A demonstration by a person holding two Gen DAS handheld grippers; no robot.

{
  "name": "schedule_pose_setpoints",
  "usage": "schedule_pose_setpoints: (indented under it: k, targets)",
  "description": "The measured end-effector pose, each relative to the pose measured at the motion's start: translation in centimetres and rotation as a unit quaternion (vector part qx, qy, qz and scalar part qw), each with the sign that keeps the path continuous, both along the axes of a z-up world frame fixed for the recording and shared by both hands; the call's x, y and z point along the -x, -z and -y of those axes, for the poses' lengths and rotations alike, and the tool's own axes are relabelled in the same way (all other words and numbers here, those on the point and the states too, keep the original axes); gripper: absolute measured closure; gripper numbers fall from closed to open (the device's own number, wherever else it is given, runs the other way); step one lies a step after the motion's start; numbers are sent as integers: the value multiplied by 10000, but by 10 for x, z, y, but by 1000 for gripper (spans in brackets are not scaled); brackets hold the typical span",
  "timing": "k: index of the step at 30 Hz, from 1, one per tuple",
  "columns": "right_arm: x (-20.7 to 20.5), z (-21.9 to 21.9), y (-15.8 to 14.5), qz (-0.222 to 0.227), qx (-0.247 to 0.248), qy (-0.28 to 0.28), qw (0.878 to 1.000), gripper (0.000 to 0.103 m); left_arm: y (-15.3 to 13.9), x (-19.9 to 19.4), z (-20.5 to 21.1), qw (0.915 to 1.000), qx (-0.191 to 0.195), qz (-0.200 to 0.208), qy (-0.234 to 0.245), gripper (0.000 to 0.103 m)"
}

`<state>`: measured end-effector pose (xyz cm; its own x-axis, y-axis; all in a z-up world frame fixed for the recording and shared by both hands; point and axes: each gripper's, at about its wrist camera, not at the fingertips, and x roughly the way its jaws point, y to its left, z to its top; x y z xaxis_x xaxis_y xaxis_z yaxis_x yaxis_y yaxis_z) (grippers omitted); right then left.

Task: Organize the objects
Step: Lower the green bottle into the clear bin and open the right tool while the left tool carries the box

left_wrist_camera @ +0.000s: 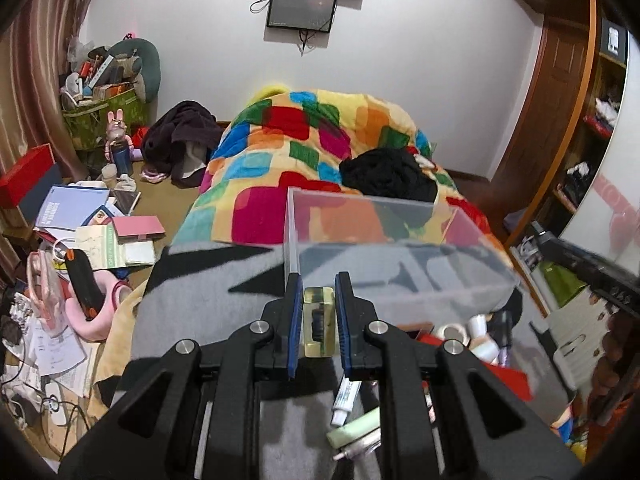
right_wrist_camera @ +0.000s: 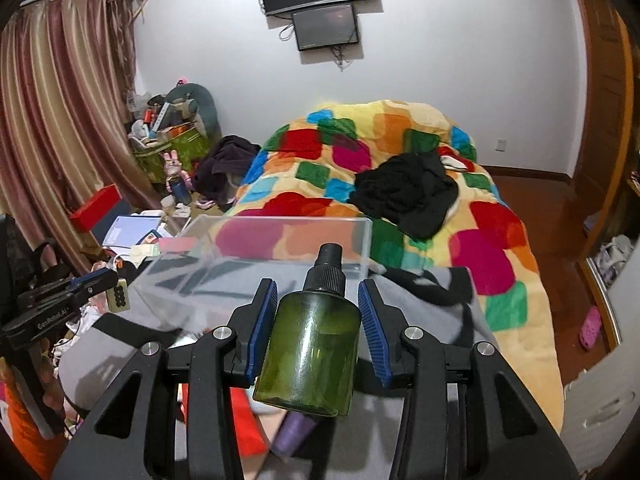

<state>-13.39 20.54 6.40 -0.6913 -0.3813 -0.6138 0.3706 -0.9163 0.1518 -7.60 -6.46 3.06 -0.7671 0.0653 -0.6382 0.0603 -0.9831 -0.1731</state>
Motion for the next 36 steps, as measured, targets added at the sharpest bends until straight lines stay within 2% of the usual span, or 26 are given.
schedule_pose_setpoints:
  k: [7, 15, 17, 23, 24, 26, 29, 36]
  targets:
    - [39, 19, 14, 427, 67, -186, 9989, 64, -12, 14, 8, 9998, -123, -12, 148, 88]
    - [76, 31, 45, 985, -32, -241, 9948, 66, -4, 27, 3, 9994, -48, 178, 297, 88]
    - [80, 34, 52, 1060, -97, -274, 9939, 69, -5, 31, 0, 9993, -11, 172, 346, 88]
    - [87, 43, 58, 1108, -278, -422, 9926, 70, 2, 28, -4, 9982, 63, 325, 500, 86]
    - [88, 45, 60, 1111, -347, -452, 9922, 70, 6, 26, -4, 9978, 70, 403, 523, 84]
    - [87, 48, 61, 1101, -449, -490, 9917, 70, 18, 20, -4, 9966, 122, 582, 567, 68]
    - [86, 49, 61, 1092, -515, -524, 9913, 68, 35, 14, -8, 9948, 233, 775, 616, 53]
    - [81, 52, 61, 1207, -649, -676, 9883, 64, 78, 27, -14, 9854, 289, 1475, 798, 51]
